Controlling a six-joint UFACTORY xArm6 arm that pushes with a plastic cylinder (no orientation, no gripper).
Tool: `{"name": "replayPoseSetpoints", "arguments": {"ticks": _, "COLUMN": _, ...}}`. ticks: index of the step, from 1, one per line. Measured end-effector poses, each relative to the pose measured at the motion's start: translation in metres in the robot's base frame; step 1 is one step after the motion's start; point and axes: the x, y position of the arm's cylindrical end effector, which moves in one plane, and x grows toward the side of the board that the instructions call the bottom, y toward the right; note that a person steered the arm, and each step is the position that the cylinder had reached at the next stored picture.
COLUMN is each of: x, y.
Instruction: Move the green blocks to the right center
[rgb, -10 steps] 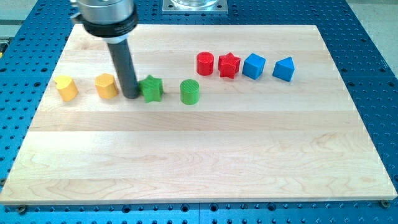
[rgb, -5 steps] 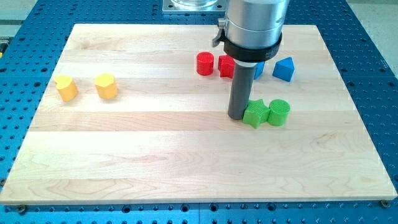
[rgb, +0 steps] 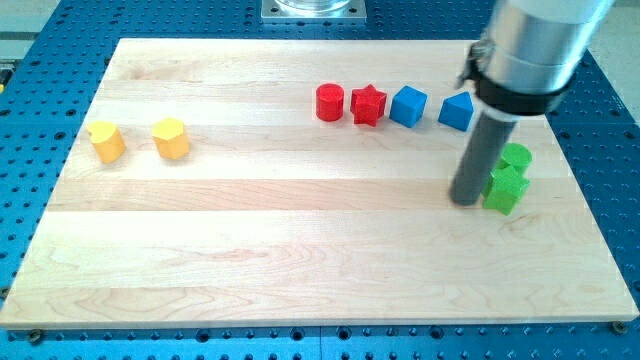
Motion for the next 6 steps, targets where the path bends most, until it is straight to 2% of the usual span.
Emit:
{"name": "replayPoseSetpoints", "arguments": {"ticks": 1, "x": 0.031, "y": -0.001}}
{"name": "replayPoseSetpoints", "arguments": {"ticks": 2, "x": 0.032, "y": 0.028}}
{"name": "replayPoseSetpoints", "arguments": {"ticks": 4, "x": 0.004, "y": 0.104}}
{"name": "replayPoseSetpoints", "arguments": {"ticks": 5, "x": 0.003, "y": 0.113}}
{"name": "replayPoseSetpoints", "arguments": {"ticks": 6, "x": 0.018, "y": 0.016}}
